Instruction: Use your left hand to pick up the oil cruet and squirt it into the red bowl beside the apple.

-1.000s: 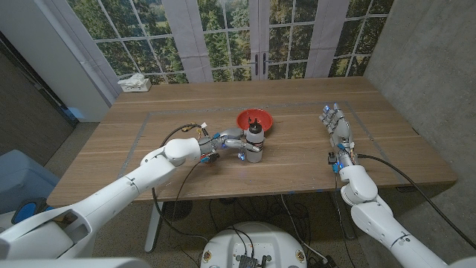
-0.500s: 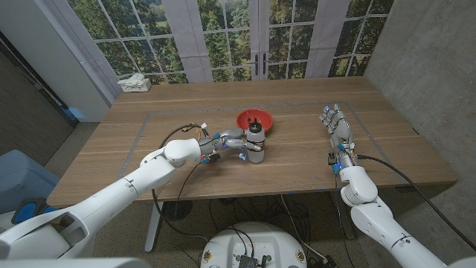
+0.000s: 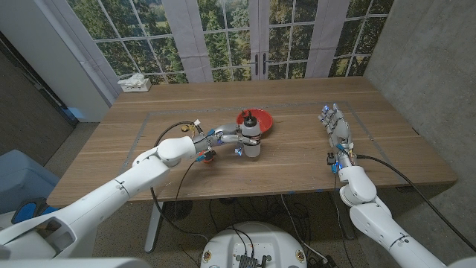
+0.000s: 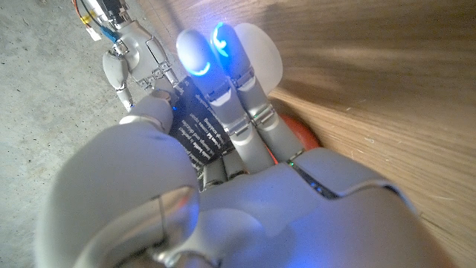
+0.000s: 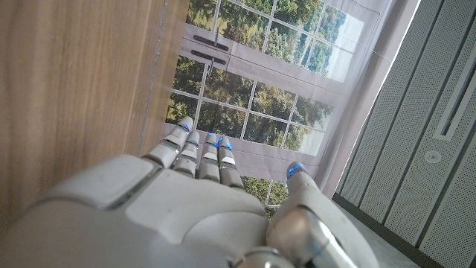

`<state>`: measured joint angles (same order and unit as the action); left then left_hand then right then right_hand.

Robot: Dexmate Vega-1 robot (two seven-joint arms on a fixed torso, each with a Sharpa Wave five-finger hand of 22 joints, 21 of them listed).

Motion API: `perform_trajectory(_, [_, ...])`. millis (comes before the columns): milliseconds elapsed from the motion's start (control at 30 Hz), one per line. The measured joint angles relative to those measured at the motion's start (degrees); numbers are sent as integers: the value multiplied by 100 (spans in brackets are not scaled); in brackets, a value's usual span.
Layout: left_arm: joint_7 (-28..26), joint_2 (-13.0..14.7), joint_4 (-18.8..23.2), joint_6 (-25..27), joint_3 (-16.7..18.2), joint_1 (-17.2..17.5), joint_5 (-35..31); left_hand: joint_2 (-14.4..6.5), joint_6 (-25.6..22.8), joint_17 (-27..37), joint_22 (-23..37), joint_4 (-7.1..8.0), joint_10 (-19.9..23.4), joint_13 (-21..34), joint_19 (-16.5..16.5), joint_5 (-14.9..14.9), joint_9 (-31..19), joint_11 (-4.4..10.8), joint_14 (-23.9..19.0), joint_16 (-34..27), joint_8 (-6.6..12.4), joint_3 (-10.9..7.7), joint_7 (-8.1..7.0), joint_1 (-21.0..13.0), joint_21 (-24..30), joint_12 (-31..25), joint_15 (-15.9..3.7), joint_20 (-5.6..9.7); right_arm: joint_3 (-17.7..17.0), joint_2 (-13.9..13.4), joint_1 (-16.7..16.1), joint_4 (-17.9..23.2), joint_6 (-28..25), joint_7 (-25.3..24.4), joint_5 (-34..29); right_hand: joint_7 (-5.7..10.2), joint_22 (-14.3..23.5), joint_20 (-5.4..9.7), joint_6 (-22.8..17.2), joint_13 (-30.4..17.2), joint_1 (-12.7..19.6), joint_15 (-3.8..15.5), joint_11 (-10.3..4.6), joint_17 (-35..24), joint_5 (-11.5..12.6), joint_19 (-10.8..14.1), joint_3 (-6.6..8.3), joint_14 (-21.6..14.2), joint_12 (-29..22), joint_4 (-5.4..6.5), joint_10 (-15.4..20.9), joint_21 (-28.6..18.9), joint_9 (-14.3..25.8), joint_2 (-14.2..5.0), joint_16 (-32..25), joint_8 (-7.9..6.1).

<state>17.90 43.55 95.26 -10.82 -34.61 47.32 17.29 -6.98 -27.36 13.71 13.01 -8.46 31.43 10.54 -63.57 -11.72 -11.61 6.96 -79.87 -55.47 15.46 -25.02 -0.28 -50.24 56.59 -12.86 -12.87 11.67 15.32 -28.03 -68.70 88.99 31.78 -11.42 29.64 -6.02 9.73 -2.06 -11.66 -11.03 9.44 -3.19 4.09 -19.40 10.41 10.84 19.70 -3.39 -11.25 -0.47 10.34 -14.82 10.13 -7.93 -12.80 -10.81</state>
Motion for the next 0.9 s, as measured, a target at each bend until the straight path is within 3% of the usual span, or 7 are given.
perform_trajectory(500, [-677, 397, 591, 94, 470, 479, -95, 23, -132, -52, -39, 0, 94, -15, 58, 0, 1, -10, 0, 81, -28, -1, -12, 116, 22, 5, 15, -17, 55, 15, 87, -64, 35, 120, 13, 0, 0, 0, 0, 0, 0, 0, 0, 28, 0, 0, 25, 0, 0, -24, 0, 44, 1, 0, 0, 0])
perform_trajectory(667, [-923, 515, 781, 123, 652, 700, -132, 102, -185, -381, -142, -43, 145, -19, 409, 4, 1, 41, 820, 1160, -166, -183, -65, 344, 125, 68, -6, -162, 76, 10, 128, -77, 35, 162, 32, 0, 0, 0, 0, 0, 0, 0, 0, 27, 0, 0, 15, 0, 0, -34, 0, 44, 1, 0, 0, 0])
perform_trajectory(733, [-1044, 557, 854, 133, 727, 794, -149, 118, -215, -411, -158, -86, 143, -26, 495, 4, 1, 42, 1086, 1716, -219, -293, -95, 388, 200, 107, 78, -205, 87, 7, 150, -89, 25, 192, 44, 0, 0, 0, 0, 0, 0, 0, 0, 27, 0, 0, -1, 0, 0, -50, 0, 44, 1, 0, 0, 0])
perform_trajectory(900, [-1333, 638, 994, 159, 872, 983, -189, 271, -246, -412, -207, -112, 164, -23, 804, 5, -27, 22, 1561, 3007, -283, -520, -126, 541, 254, 134, 528, -324, 122, -3, 212, -116, -11, 240, 68, 0, 0, 0, 0, 0, 0, 0, 0, 27, 0, -1, -1, 0, 0, -49, 0, 44, 1, 0, 0, 0])
